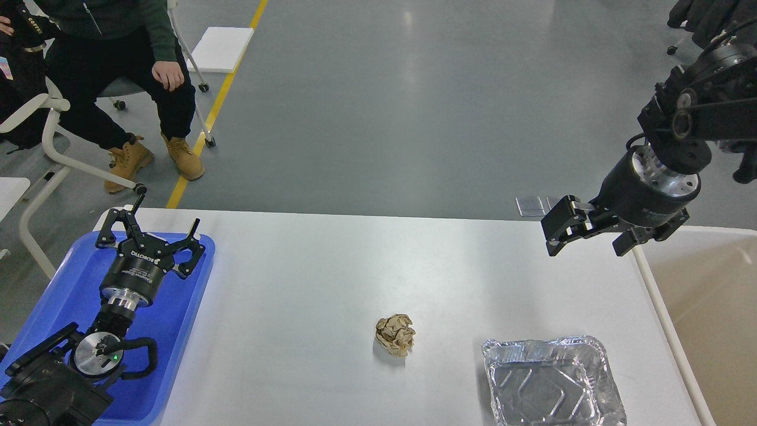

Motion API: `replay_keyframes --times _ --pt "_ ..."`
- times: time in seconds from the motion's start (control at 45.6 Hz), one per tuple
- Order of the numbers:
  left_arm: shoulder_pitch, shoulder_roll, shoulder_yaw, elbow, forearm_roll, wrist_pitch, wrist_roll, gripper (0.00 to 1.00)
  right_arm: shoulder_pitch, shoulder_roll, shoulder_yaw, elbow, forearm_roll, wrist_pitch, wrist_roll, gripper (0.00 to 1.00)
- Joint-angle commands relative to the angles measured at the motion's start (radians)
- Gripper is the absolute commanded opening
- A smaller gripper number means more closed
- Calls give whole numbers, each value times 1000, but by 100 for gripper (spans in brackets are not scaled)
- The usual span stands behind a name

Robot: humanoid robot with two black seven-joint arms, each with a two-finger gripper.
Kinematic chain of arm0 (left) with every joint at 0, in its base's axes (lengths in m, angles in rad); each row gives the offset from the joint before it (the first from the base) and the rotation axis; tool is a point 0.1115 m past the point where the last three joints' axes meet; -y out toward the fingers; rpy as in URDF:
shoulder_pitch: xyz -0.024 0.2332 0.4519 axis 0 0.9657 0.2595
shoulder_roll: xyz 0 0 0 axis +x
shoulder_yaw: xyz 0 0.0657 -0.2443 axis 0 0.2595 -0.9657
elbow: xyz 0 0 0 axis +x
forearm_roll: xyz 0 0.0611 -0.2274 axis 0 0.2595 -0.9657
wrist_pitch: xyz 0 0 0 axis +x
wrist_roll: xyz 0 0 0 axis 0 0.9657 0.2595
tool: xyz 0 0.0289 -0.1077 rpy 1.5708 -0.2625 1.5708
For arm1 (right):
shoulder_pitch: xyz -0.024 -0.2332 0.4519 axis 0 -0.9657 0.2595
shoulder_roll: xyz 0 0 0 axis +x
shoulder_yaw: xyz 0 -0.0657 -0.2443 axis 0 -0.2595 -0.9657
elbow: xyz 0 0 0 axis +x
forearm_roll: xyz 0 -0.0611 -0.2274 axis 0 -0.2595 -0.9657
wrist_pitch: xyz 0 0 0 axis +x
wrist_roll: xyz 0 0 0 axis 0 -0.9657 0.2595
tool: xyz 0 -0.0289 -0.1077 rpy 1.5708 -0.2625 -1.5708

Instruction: Tidy desktop

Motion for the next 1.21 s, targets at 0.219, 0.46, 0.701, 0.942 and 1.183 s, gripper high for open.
replay_keyframes --times 0.219,0.46,0.701,0.942,1.183 --pt "1 0 0 0 0 0 1 99 7 -5 -8 1 0 0 0 100" --pt "1 0 0 0 0 0 1 99 7 -8 2 1 0 6 0 100" --pt "1 0 0 0 0 0 1 99 -24 -11 23 -1 2 -1 1 100" --pt "1 0 0 0 0 0 1 99 -21 -35 23 -8 0 0 2 100" --pt "-1 0 0 -1 0 0 1 99 -46 -106 28 -31 3 3 3 100"
